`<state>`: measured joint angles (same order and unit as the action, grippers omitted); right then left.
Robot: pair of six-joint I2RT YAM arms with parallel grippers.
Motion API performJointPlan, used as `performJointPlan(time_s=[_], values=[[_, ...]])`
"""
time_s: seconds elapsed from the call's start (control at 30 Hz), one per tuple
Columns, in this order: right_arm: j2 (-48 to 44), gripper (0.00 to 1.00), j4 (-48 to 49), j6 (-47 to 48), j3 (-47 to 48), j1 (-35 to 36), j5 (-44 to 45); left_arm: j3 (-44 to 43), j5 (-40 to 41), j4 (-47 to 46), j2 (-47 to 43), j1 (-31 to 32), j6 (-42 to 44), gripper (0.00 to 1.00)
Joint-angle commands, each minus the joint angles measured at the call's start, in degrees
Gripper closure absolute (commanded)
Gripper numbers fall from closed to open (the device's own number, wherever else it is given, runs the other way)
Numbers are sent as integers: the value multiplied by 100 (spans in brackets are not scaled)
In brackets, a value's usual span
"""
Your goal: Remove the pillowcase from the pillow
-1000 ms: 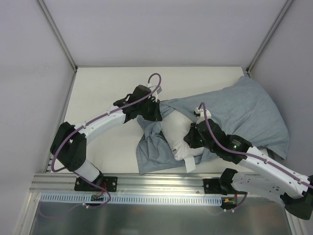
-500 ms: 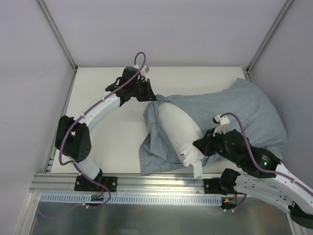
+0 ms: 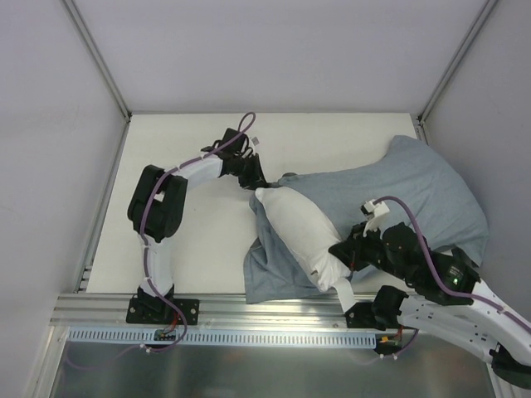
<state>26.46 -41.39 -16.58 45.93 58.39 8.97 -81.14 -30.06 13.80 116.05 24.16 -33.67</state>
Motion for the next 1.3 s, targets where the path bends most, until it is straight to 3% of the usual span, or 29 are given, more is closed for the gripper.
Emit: performJointPlan(time_s=[0.0,0.07,0.1,0.13,0.2,0.23,0.4,0.5,0.63,0.9,1.17,1.27], values=[[95,99,815,40,74,32,-413,-174,-113,-264,-346,-131,194,100],[201,99,1069,102,100,41,-493,-34,-604,-264,-530,-210,229,82],[237,99,1150,111,109,41,-545,45,-789,-273,-635,-271,212,66],[333,99,1229,128,144,41,-563,272,-921,-334,-923,-402,116,26],[439,99,1422,199,197,41,-633,519,-941,-343,-1607,-526,106,6],[561,99,1484,234,266,41,-651,764,-827,-326,-1890,-631,106,1],[904,99,1888,410,408,41,-756,995,244,640,-3515,-1106,168,1],[1150,99,2274,497,495,32,-835,1380,387,834,-4210,-1256,142,1],[1756,99,2985,673,793,41,-1284,1838,-324,861,-4555,-1177,-218,1],[3540,99,3514,744,1629,32,-1811,2980,-167,729,-5390,-361,-1062,1],[4165,99,3673,612,1823,41,-2004,3456,-78,554,-5699,-193,-1378,1],[4262,99,3796,516,1779,41,-2066,3780,-210,-60,-5489,-79,-1624,1]])
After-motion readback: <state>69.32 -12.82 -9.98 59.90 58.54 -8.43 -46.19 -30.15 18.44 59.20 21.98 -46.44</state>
